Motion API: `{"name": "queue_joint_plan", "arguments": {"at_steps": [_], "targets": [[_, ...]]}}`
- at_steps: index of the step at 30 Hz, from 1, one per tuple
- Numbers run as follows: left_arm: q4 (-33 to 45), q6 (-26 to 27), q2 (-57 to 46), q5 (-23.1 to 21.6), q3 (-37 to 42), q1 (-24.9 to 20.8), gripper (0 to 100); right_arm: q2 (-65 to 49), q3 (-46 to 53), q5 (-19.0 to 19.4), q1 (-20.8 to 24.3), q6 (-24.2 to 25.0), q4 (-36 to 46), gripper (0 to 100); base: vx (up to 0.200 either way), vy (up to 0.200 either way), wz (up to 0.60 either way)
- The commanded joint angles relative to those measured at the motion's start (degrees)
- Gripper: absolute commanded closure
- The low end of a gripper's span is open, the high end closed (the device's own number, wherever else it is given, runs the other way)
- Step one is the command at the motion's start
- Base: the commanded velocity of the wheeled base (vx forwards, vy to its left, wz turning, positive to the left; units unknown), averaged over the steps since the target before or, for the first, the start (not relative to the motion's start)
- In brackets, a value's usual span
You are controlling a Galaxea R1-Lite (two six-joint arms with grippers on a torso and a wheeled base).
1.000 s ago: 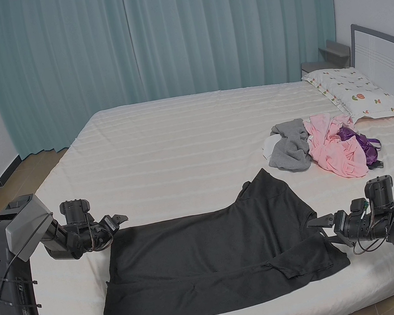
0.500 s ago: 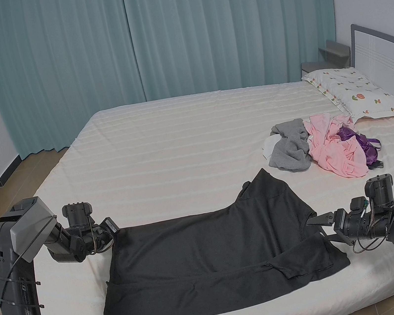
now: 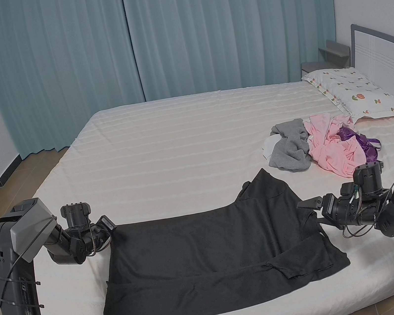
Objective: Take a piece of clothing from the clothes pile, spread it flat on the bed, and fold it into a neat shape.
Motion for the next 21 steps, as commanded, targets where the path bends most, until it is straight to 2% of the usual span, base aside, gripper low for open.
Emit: {"name": "queue_joint_plan", "arguments": {"at_steps": [1, 5, 6, 9, 12, 13, 15, 16, 17, 21], "targets": [[-0.1, -0.2, 0.1, 0.0, 0.2, 0.0, 100, 4.6, -10.7, -3.7, 2.3, -0.2, 6.2, 0, 0.0, 0.0, 0.0], [0.0, -0.3, 0.0, -0.1, 0.3, 0.0, 100, 7.9, -23.0, -6.6, 3.7, -0.3, 14.3, 0, 0.0, 0.0, 0.0], [0.0, -0.3, 0.0, -0.1, 0.4, 0.0, 100, 8.1, -23.5, -6.6, 3.7, -0.3, 14.6, 0, 0.0, 0.0, 0.0], [-0.1, -0.4, -0.1, -0.1, 0.8, 0.0, 100, 12.0, -35.3, -6.9, 3.9, -0.3, 22.6, 0, 0.0, 0.0, 0.0], [-0.1, -0.4, -0.1, -0.1, 0.8, 0.0, 100, 13.9, -40.8, -7.2, 3.8, -0.3, 26.8, 0, 0.0, 0.0, 0.0], [0.0, -0.4, -0.1, -0.2, 0.8, 0.0, 100, 16.2, -45.2, -8.8, 3.7, -0.7, 29.8, 0, 0.0, 0.0, 0.0], [0.0, -0.4, -0.1, -0.2, 0.8, 0.0, 100, 16.7, -45.9, -9.2, 3.7, -0.8, 30.2, 0, 0.0, 0.0, 0.0], [0.0, -0.4, -0.1, -0.2, 0.7, 0.0, 100, 21.0, -51.9, -13.3, 3.9, -2.7, 32.5, 0, 0.0, 0.0, 0.0], [-0.1, -0.4, -0.1, -0.2, 0.7, 0.0, 100, 22.6, -53.7, -14.5, 3.9, -3.6, 32.7, 0, 0.0, 0.0, 0.0], [0.0, -0.4, -0.1, -0.2, 0.7, 0.0, 100, 27.4, -60.7, -16.3, 4.0, -5.2, 33.9, 0, 0.0, 0.0, 0.0]]}}
